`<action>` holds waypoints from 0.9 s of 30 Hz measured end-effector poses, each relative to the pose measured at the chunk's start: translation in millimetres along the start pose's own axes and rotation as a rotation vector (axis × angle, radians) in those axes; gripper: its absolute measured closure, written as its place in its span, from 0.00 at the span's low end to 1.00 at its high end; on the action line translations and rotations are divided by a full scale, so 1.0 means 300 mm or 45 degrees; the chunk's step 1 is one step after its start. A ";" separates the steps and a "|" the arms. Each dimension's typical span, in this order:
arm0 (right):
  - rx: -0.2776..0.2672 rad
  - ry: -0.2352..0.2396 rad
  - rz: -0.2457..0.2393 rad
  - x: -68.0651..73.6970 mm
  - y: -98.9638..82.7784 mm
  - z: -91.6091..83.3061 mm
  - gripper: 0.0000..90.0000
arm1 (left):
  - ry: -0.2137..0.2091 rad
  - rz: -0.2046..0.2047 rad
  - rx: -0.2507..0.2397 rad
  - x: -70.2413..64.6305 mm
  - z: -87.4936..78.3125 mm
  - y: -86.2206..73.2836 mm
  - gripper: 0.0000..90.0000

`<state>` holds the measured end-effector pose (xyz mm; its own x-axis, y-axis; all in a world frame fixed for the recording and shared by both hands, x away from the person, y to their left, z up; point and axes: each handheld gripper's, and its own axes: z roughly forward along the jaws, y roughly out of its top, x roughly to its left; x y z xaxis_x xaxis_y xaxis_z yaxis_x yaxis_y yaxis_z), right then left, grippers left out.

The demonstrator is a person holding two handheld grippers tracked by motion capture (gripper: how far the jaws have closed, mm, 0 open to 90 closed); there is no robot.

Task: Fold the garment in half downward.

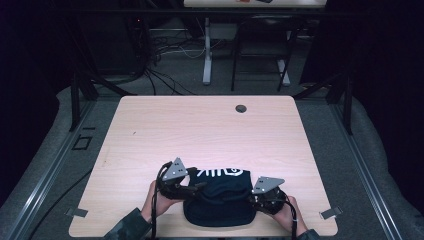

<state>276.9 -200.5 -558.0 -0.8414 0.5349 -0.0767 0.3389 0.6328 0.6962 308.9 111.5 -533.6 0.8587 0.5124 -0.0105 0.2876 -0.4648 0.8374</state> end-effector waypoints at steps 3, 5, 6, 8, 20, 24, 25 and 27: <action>0.012 0.003 0.004 0.003 -0.008 0.001 0.79 | -0.015 0.036 0.064 -0.021 0.028 -0.020 0.40; 0.020 0.009 0.009 0.004 -0.013 0.003 0.77 | -0.024 0.056 0.103 -0.037 0.043 -0.033 0.39; 0.028 0.017 0.018 0.005 -0.015 0.002 0.76 | -0.029 0.066 0.116 -0.041 0.047 -0.037 0.38; 0.038 0.014 0.023 0.009 -0.018 0.001 0.73 | -0.028 0.078 0.139 -0.048 0.054 -0.046 0.37; -0.065 -0.030 0.120 -0.039 -0.031 -0.126 0.50 | -0.034 0.077 0.183 -0.034 0.067 -0.068 0.34; -0.182 -0.044 0.233 -0.049 0.011 -0.140 0.47 | -0.027 0.092 0.201 -0.038 0.073 -0.067 0.33; -0.187 -0.052 0.237 -0.046 0.029 -0.130 0.45 | -0.027 0.089 0.200 -0.039 0.075 -0.069 0.33; -0.182 -0.054 0.240 -0.039 0.068 -0.094 0.42 | -0.023 0.092 0.211 -0.041 0.076 -0.070 0.33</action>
<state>281.8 -209.6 -522.8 -0.7497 0.6608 0.0363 0.4225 0.4356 0.7948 302.0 98.4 -563.4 0.8867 0.4610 0.0356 0.2895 -0.6136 0.7346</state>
